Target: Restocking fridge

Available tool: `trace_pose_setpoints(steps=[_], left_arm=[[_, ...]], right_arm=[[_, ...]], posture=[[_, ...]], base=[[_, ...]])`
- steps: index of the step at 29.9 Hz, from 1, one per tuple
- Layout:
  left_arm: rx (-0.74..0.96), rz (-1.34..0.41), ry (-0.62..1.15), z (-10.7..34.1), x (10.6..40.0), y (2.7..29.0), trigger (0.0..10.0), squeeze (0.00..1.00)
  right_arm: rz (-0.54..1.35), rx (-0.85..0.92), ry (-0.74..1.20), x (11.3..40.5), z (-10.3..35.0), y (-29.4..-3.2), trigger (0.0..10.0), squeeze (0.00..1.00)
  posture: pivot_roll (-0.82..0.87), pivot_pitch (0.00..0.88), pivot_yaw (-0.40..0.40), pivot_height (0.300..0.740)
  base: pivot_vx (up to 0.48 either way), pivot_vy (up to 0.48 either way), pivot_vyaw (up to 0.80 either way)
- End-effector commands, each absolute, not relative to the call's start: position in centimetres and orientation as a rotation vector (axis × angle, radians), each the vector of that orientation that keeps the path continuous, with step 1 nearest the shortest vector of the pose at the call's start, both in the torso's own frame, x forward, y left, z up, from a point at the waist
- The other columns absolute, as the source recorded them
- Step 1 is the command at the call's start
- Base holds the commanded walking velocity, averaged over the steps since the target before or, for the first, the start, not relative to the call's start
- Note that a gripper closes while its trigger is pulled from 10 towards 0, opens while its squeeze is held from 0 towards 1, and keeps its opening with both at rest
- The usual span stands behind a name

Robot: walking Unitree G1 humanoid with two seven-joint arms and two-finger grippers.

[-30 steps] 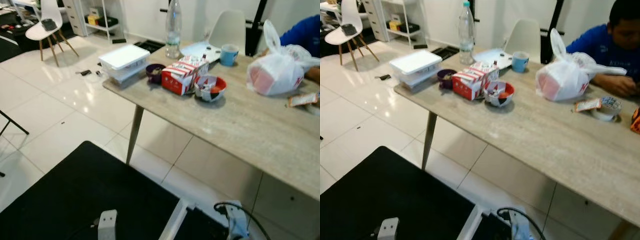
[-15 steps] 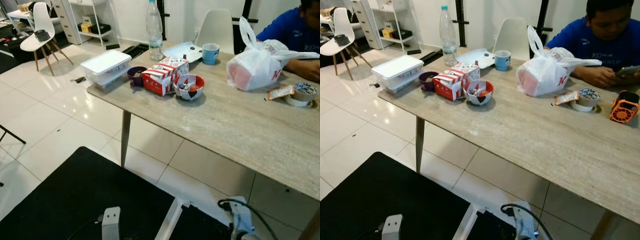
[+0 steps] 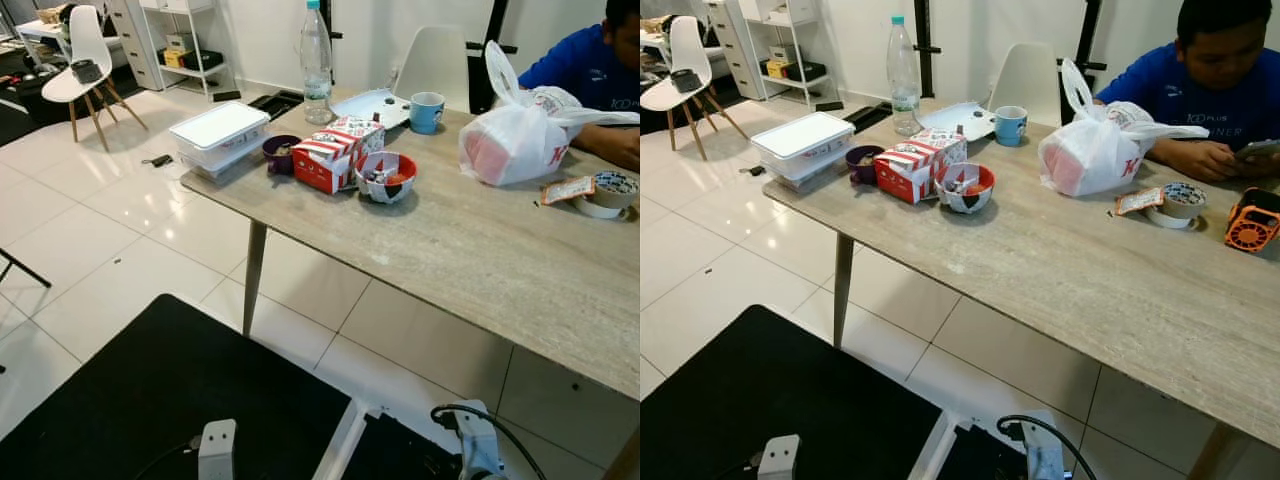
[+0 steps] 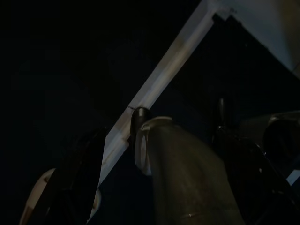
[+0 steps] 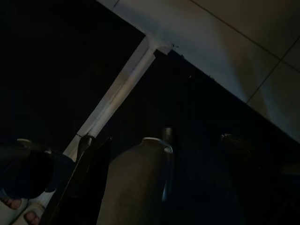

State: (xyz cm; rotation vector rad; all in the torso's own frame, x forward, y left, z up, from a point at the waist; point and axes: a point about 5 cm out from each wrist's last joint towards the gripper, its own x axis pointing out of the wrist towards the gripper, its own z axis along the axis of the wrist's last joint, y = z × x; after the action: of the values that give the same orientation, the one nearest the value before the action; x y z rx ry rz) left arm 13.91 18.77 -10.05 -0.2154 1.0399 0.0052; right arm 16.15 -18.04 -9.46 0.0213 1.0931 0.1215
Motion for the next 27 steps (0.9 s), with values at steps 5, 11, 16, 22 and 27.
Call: trace_pose_setpoints(steps=[5, 11, 16, 22, 27], left_arm=[[-0.206, 0.023, 1.036, -9.99, 13.97, 19.22, 10.0, 0.0], [-0.204, 0.023, 1.036, -9.99, 13.98, 19.2, 10.0, 0.0], [-0.202, 0.022, 1.037, -9.99, 13.97, 19.2, 10.0, 0.0], [-0.201, 0.019, 1.037, -9.99, 13.97, 19.18, 10.0, 0.0], [-0.201, 0.015, 1.034, -9.96, 14.03, 19.17, 10.0, 0.0]], right_arm=[[0.119, 0.026, 1.114, 15.67, -9.67, -18.02, 10.0, 0.0], [0.12, 0.028, 1.117, 15.66, -9.68, -18.02, 10.0, 0.0], [0.12, 0.031, 1.117, 15.67, -9.67, -17.98, 10.0, 0.0], [0.12, 0.03, 1.118, 15.66, -9.68, -17.96, 10.0, 0.0], [0.112, 0.032, 1.112, 15.72, -9.66, -17.98, 10.0, 0.0]], posture=[[-0.03, 0.0, 0.026, 0.74], [-0.03, 0.0, 0.026, 0.74], [-0.04, 0.0, 0.026, 0.74], [-0.03, 0.0, 0.028, 0.74], [-0.04, 0.0, 0.03, 0.74]], base=[[0.0, 0.0, -0.77], [0.0, 0.0, -0.77], [0.0, 0.0, -0.77], [0.0, 0.0, -0.77], [0.0, 0.0, -0.77]])
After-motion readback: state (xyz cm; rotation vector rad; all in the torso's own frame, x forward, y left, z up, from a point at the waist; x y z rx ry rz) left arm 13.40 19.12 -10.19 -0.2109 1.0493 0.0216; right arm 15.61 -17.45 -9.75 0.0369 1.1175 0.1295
